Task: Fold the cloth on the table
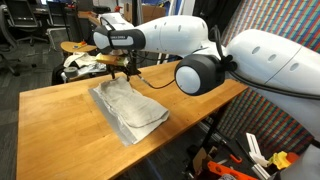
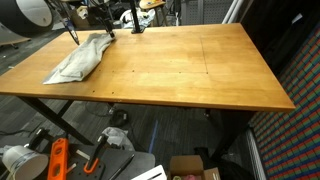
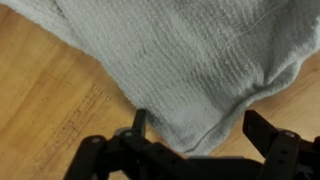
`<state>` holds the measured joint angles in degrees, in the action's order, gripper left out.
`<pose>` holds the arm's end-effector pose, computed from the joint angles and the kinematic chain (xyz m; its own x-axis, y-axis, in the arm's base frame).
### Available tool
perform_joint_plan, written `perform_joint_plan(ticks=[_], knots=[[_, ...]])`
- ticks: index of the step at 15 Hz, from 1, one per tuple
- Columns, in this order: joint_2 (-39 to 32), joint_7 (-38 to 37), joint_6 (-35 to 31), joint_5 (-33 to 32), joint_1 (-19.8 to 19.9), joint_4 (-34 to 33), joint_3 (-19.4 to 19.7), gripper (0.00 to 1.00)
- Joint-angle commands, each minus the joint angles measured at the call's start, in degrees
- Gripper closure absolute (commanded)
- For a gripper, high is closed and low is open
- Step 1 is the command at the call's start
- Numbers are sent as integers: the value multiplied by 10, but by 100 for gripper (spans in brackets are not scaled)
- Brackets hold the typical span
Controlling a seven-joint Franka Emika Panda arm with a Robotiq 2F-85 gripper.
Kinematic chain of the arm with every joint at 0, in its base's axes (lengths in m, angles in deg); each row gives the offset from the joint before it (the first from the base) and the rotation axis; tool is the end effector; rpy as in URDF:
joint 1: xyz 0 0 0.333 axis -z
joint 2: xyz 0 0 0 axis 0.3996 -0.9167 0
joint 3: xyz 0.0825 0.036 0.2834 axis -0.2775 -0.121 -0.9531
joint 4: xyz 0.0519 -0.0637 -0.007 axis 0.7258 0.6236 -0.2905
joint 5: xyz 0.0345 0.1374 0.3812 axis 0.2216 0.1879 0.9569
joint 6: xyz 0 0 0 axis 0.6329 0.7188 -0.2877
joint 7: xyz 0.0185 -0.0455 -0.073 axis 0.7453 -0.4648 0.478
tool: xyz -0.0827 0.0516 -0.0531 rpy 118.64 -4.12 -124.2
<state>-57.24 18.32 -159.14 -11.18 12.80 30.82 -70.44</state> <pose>0.7948 0.1276 0.2296 0.6850 -0.7212 0.1038 -0.7278 -0.6840 0.0505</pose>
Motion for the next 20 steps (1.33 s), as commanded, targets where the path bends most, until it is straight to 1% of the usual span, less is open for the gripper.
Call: perform_joint_plan(ticks=[1,3,4,8,9,10,11,12,13,15,16,18,19,20], knots=[[18,22,-23,26,20,0,-14,0],[27,34,-19,34,27,-1,-21,0],[34,56,-5,39,30,2,-27,0],[48,113,6,37,22,4,-29,1],[52,120,10,33,17,5,-26,25],[56,125,15,32,13,6,-25,26],[58,134,20,31,9,7,-24,30],[60,148,29,29,5,9,-24,38],[62,158,41,28,1,11,-24,47],[60,186,61,27,-4,15,-24,62],[57,197,68,28,-5,15,-24,70],[35,216,81,26,-8,-11,-22,86],[31,225,85,25,-10,-11,-21,86],[24,229,76,26,-10,-14,-21,89]])
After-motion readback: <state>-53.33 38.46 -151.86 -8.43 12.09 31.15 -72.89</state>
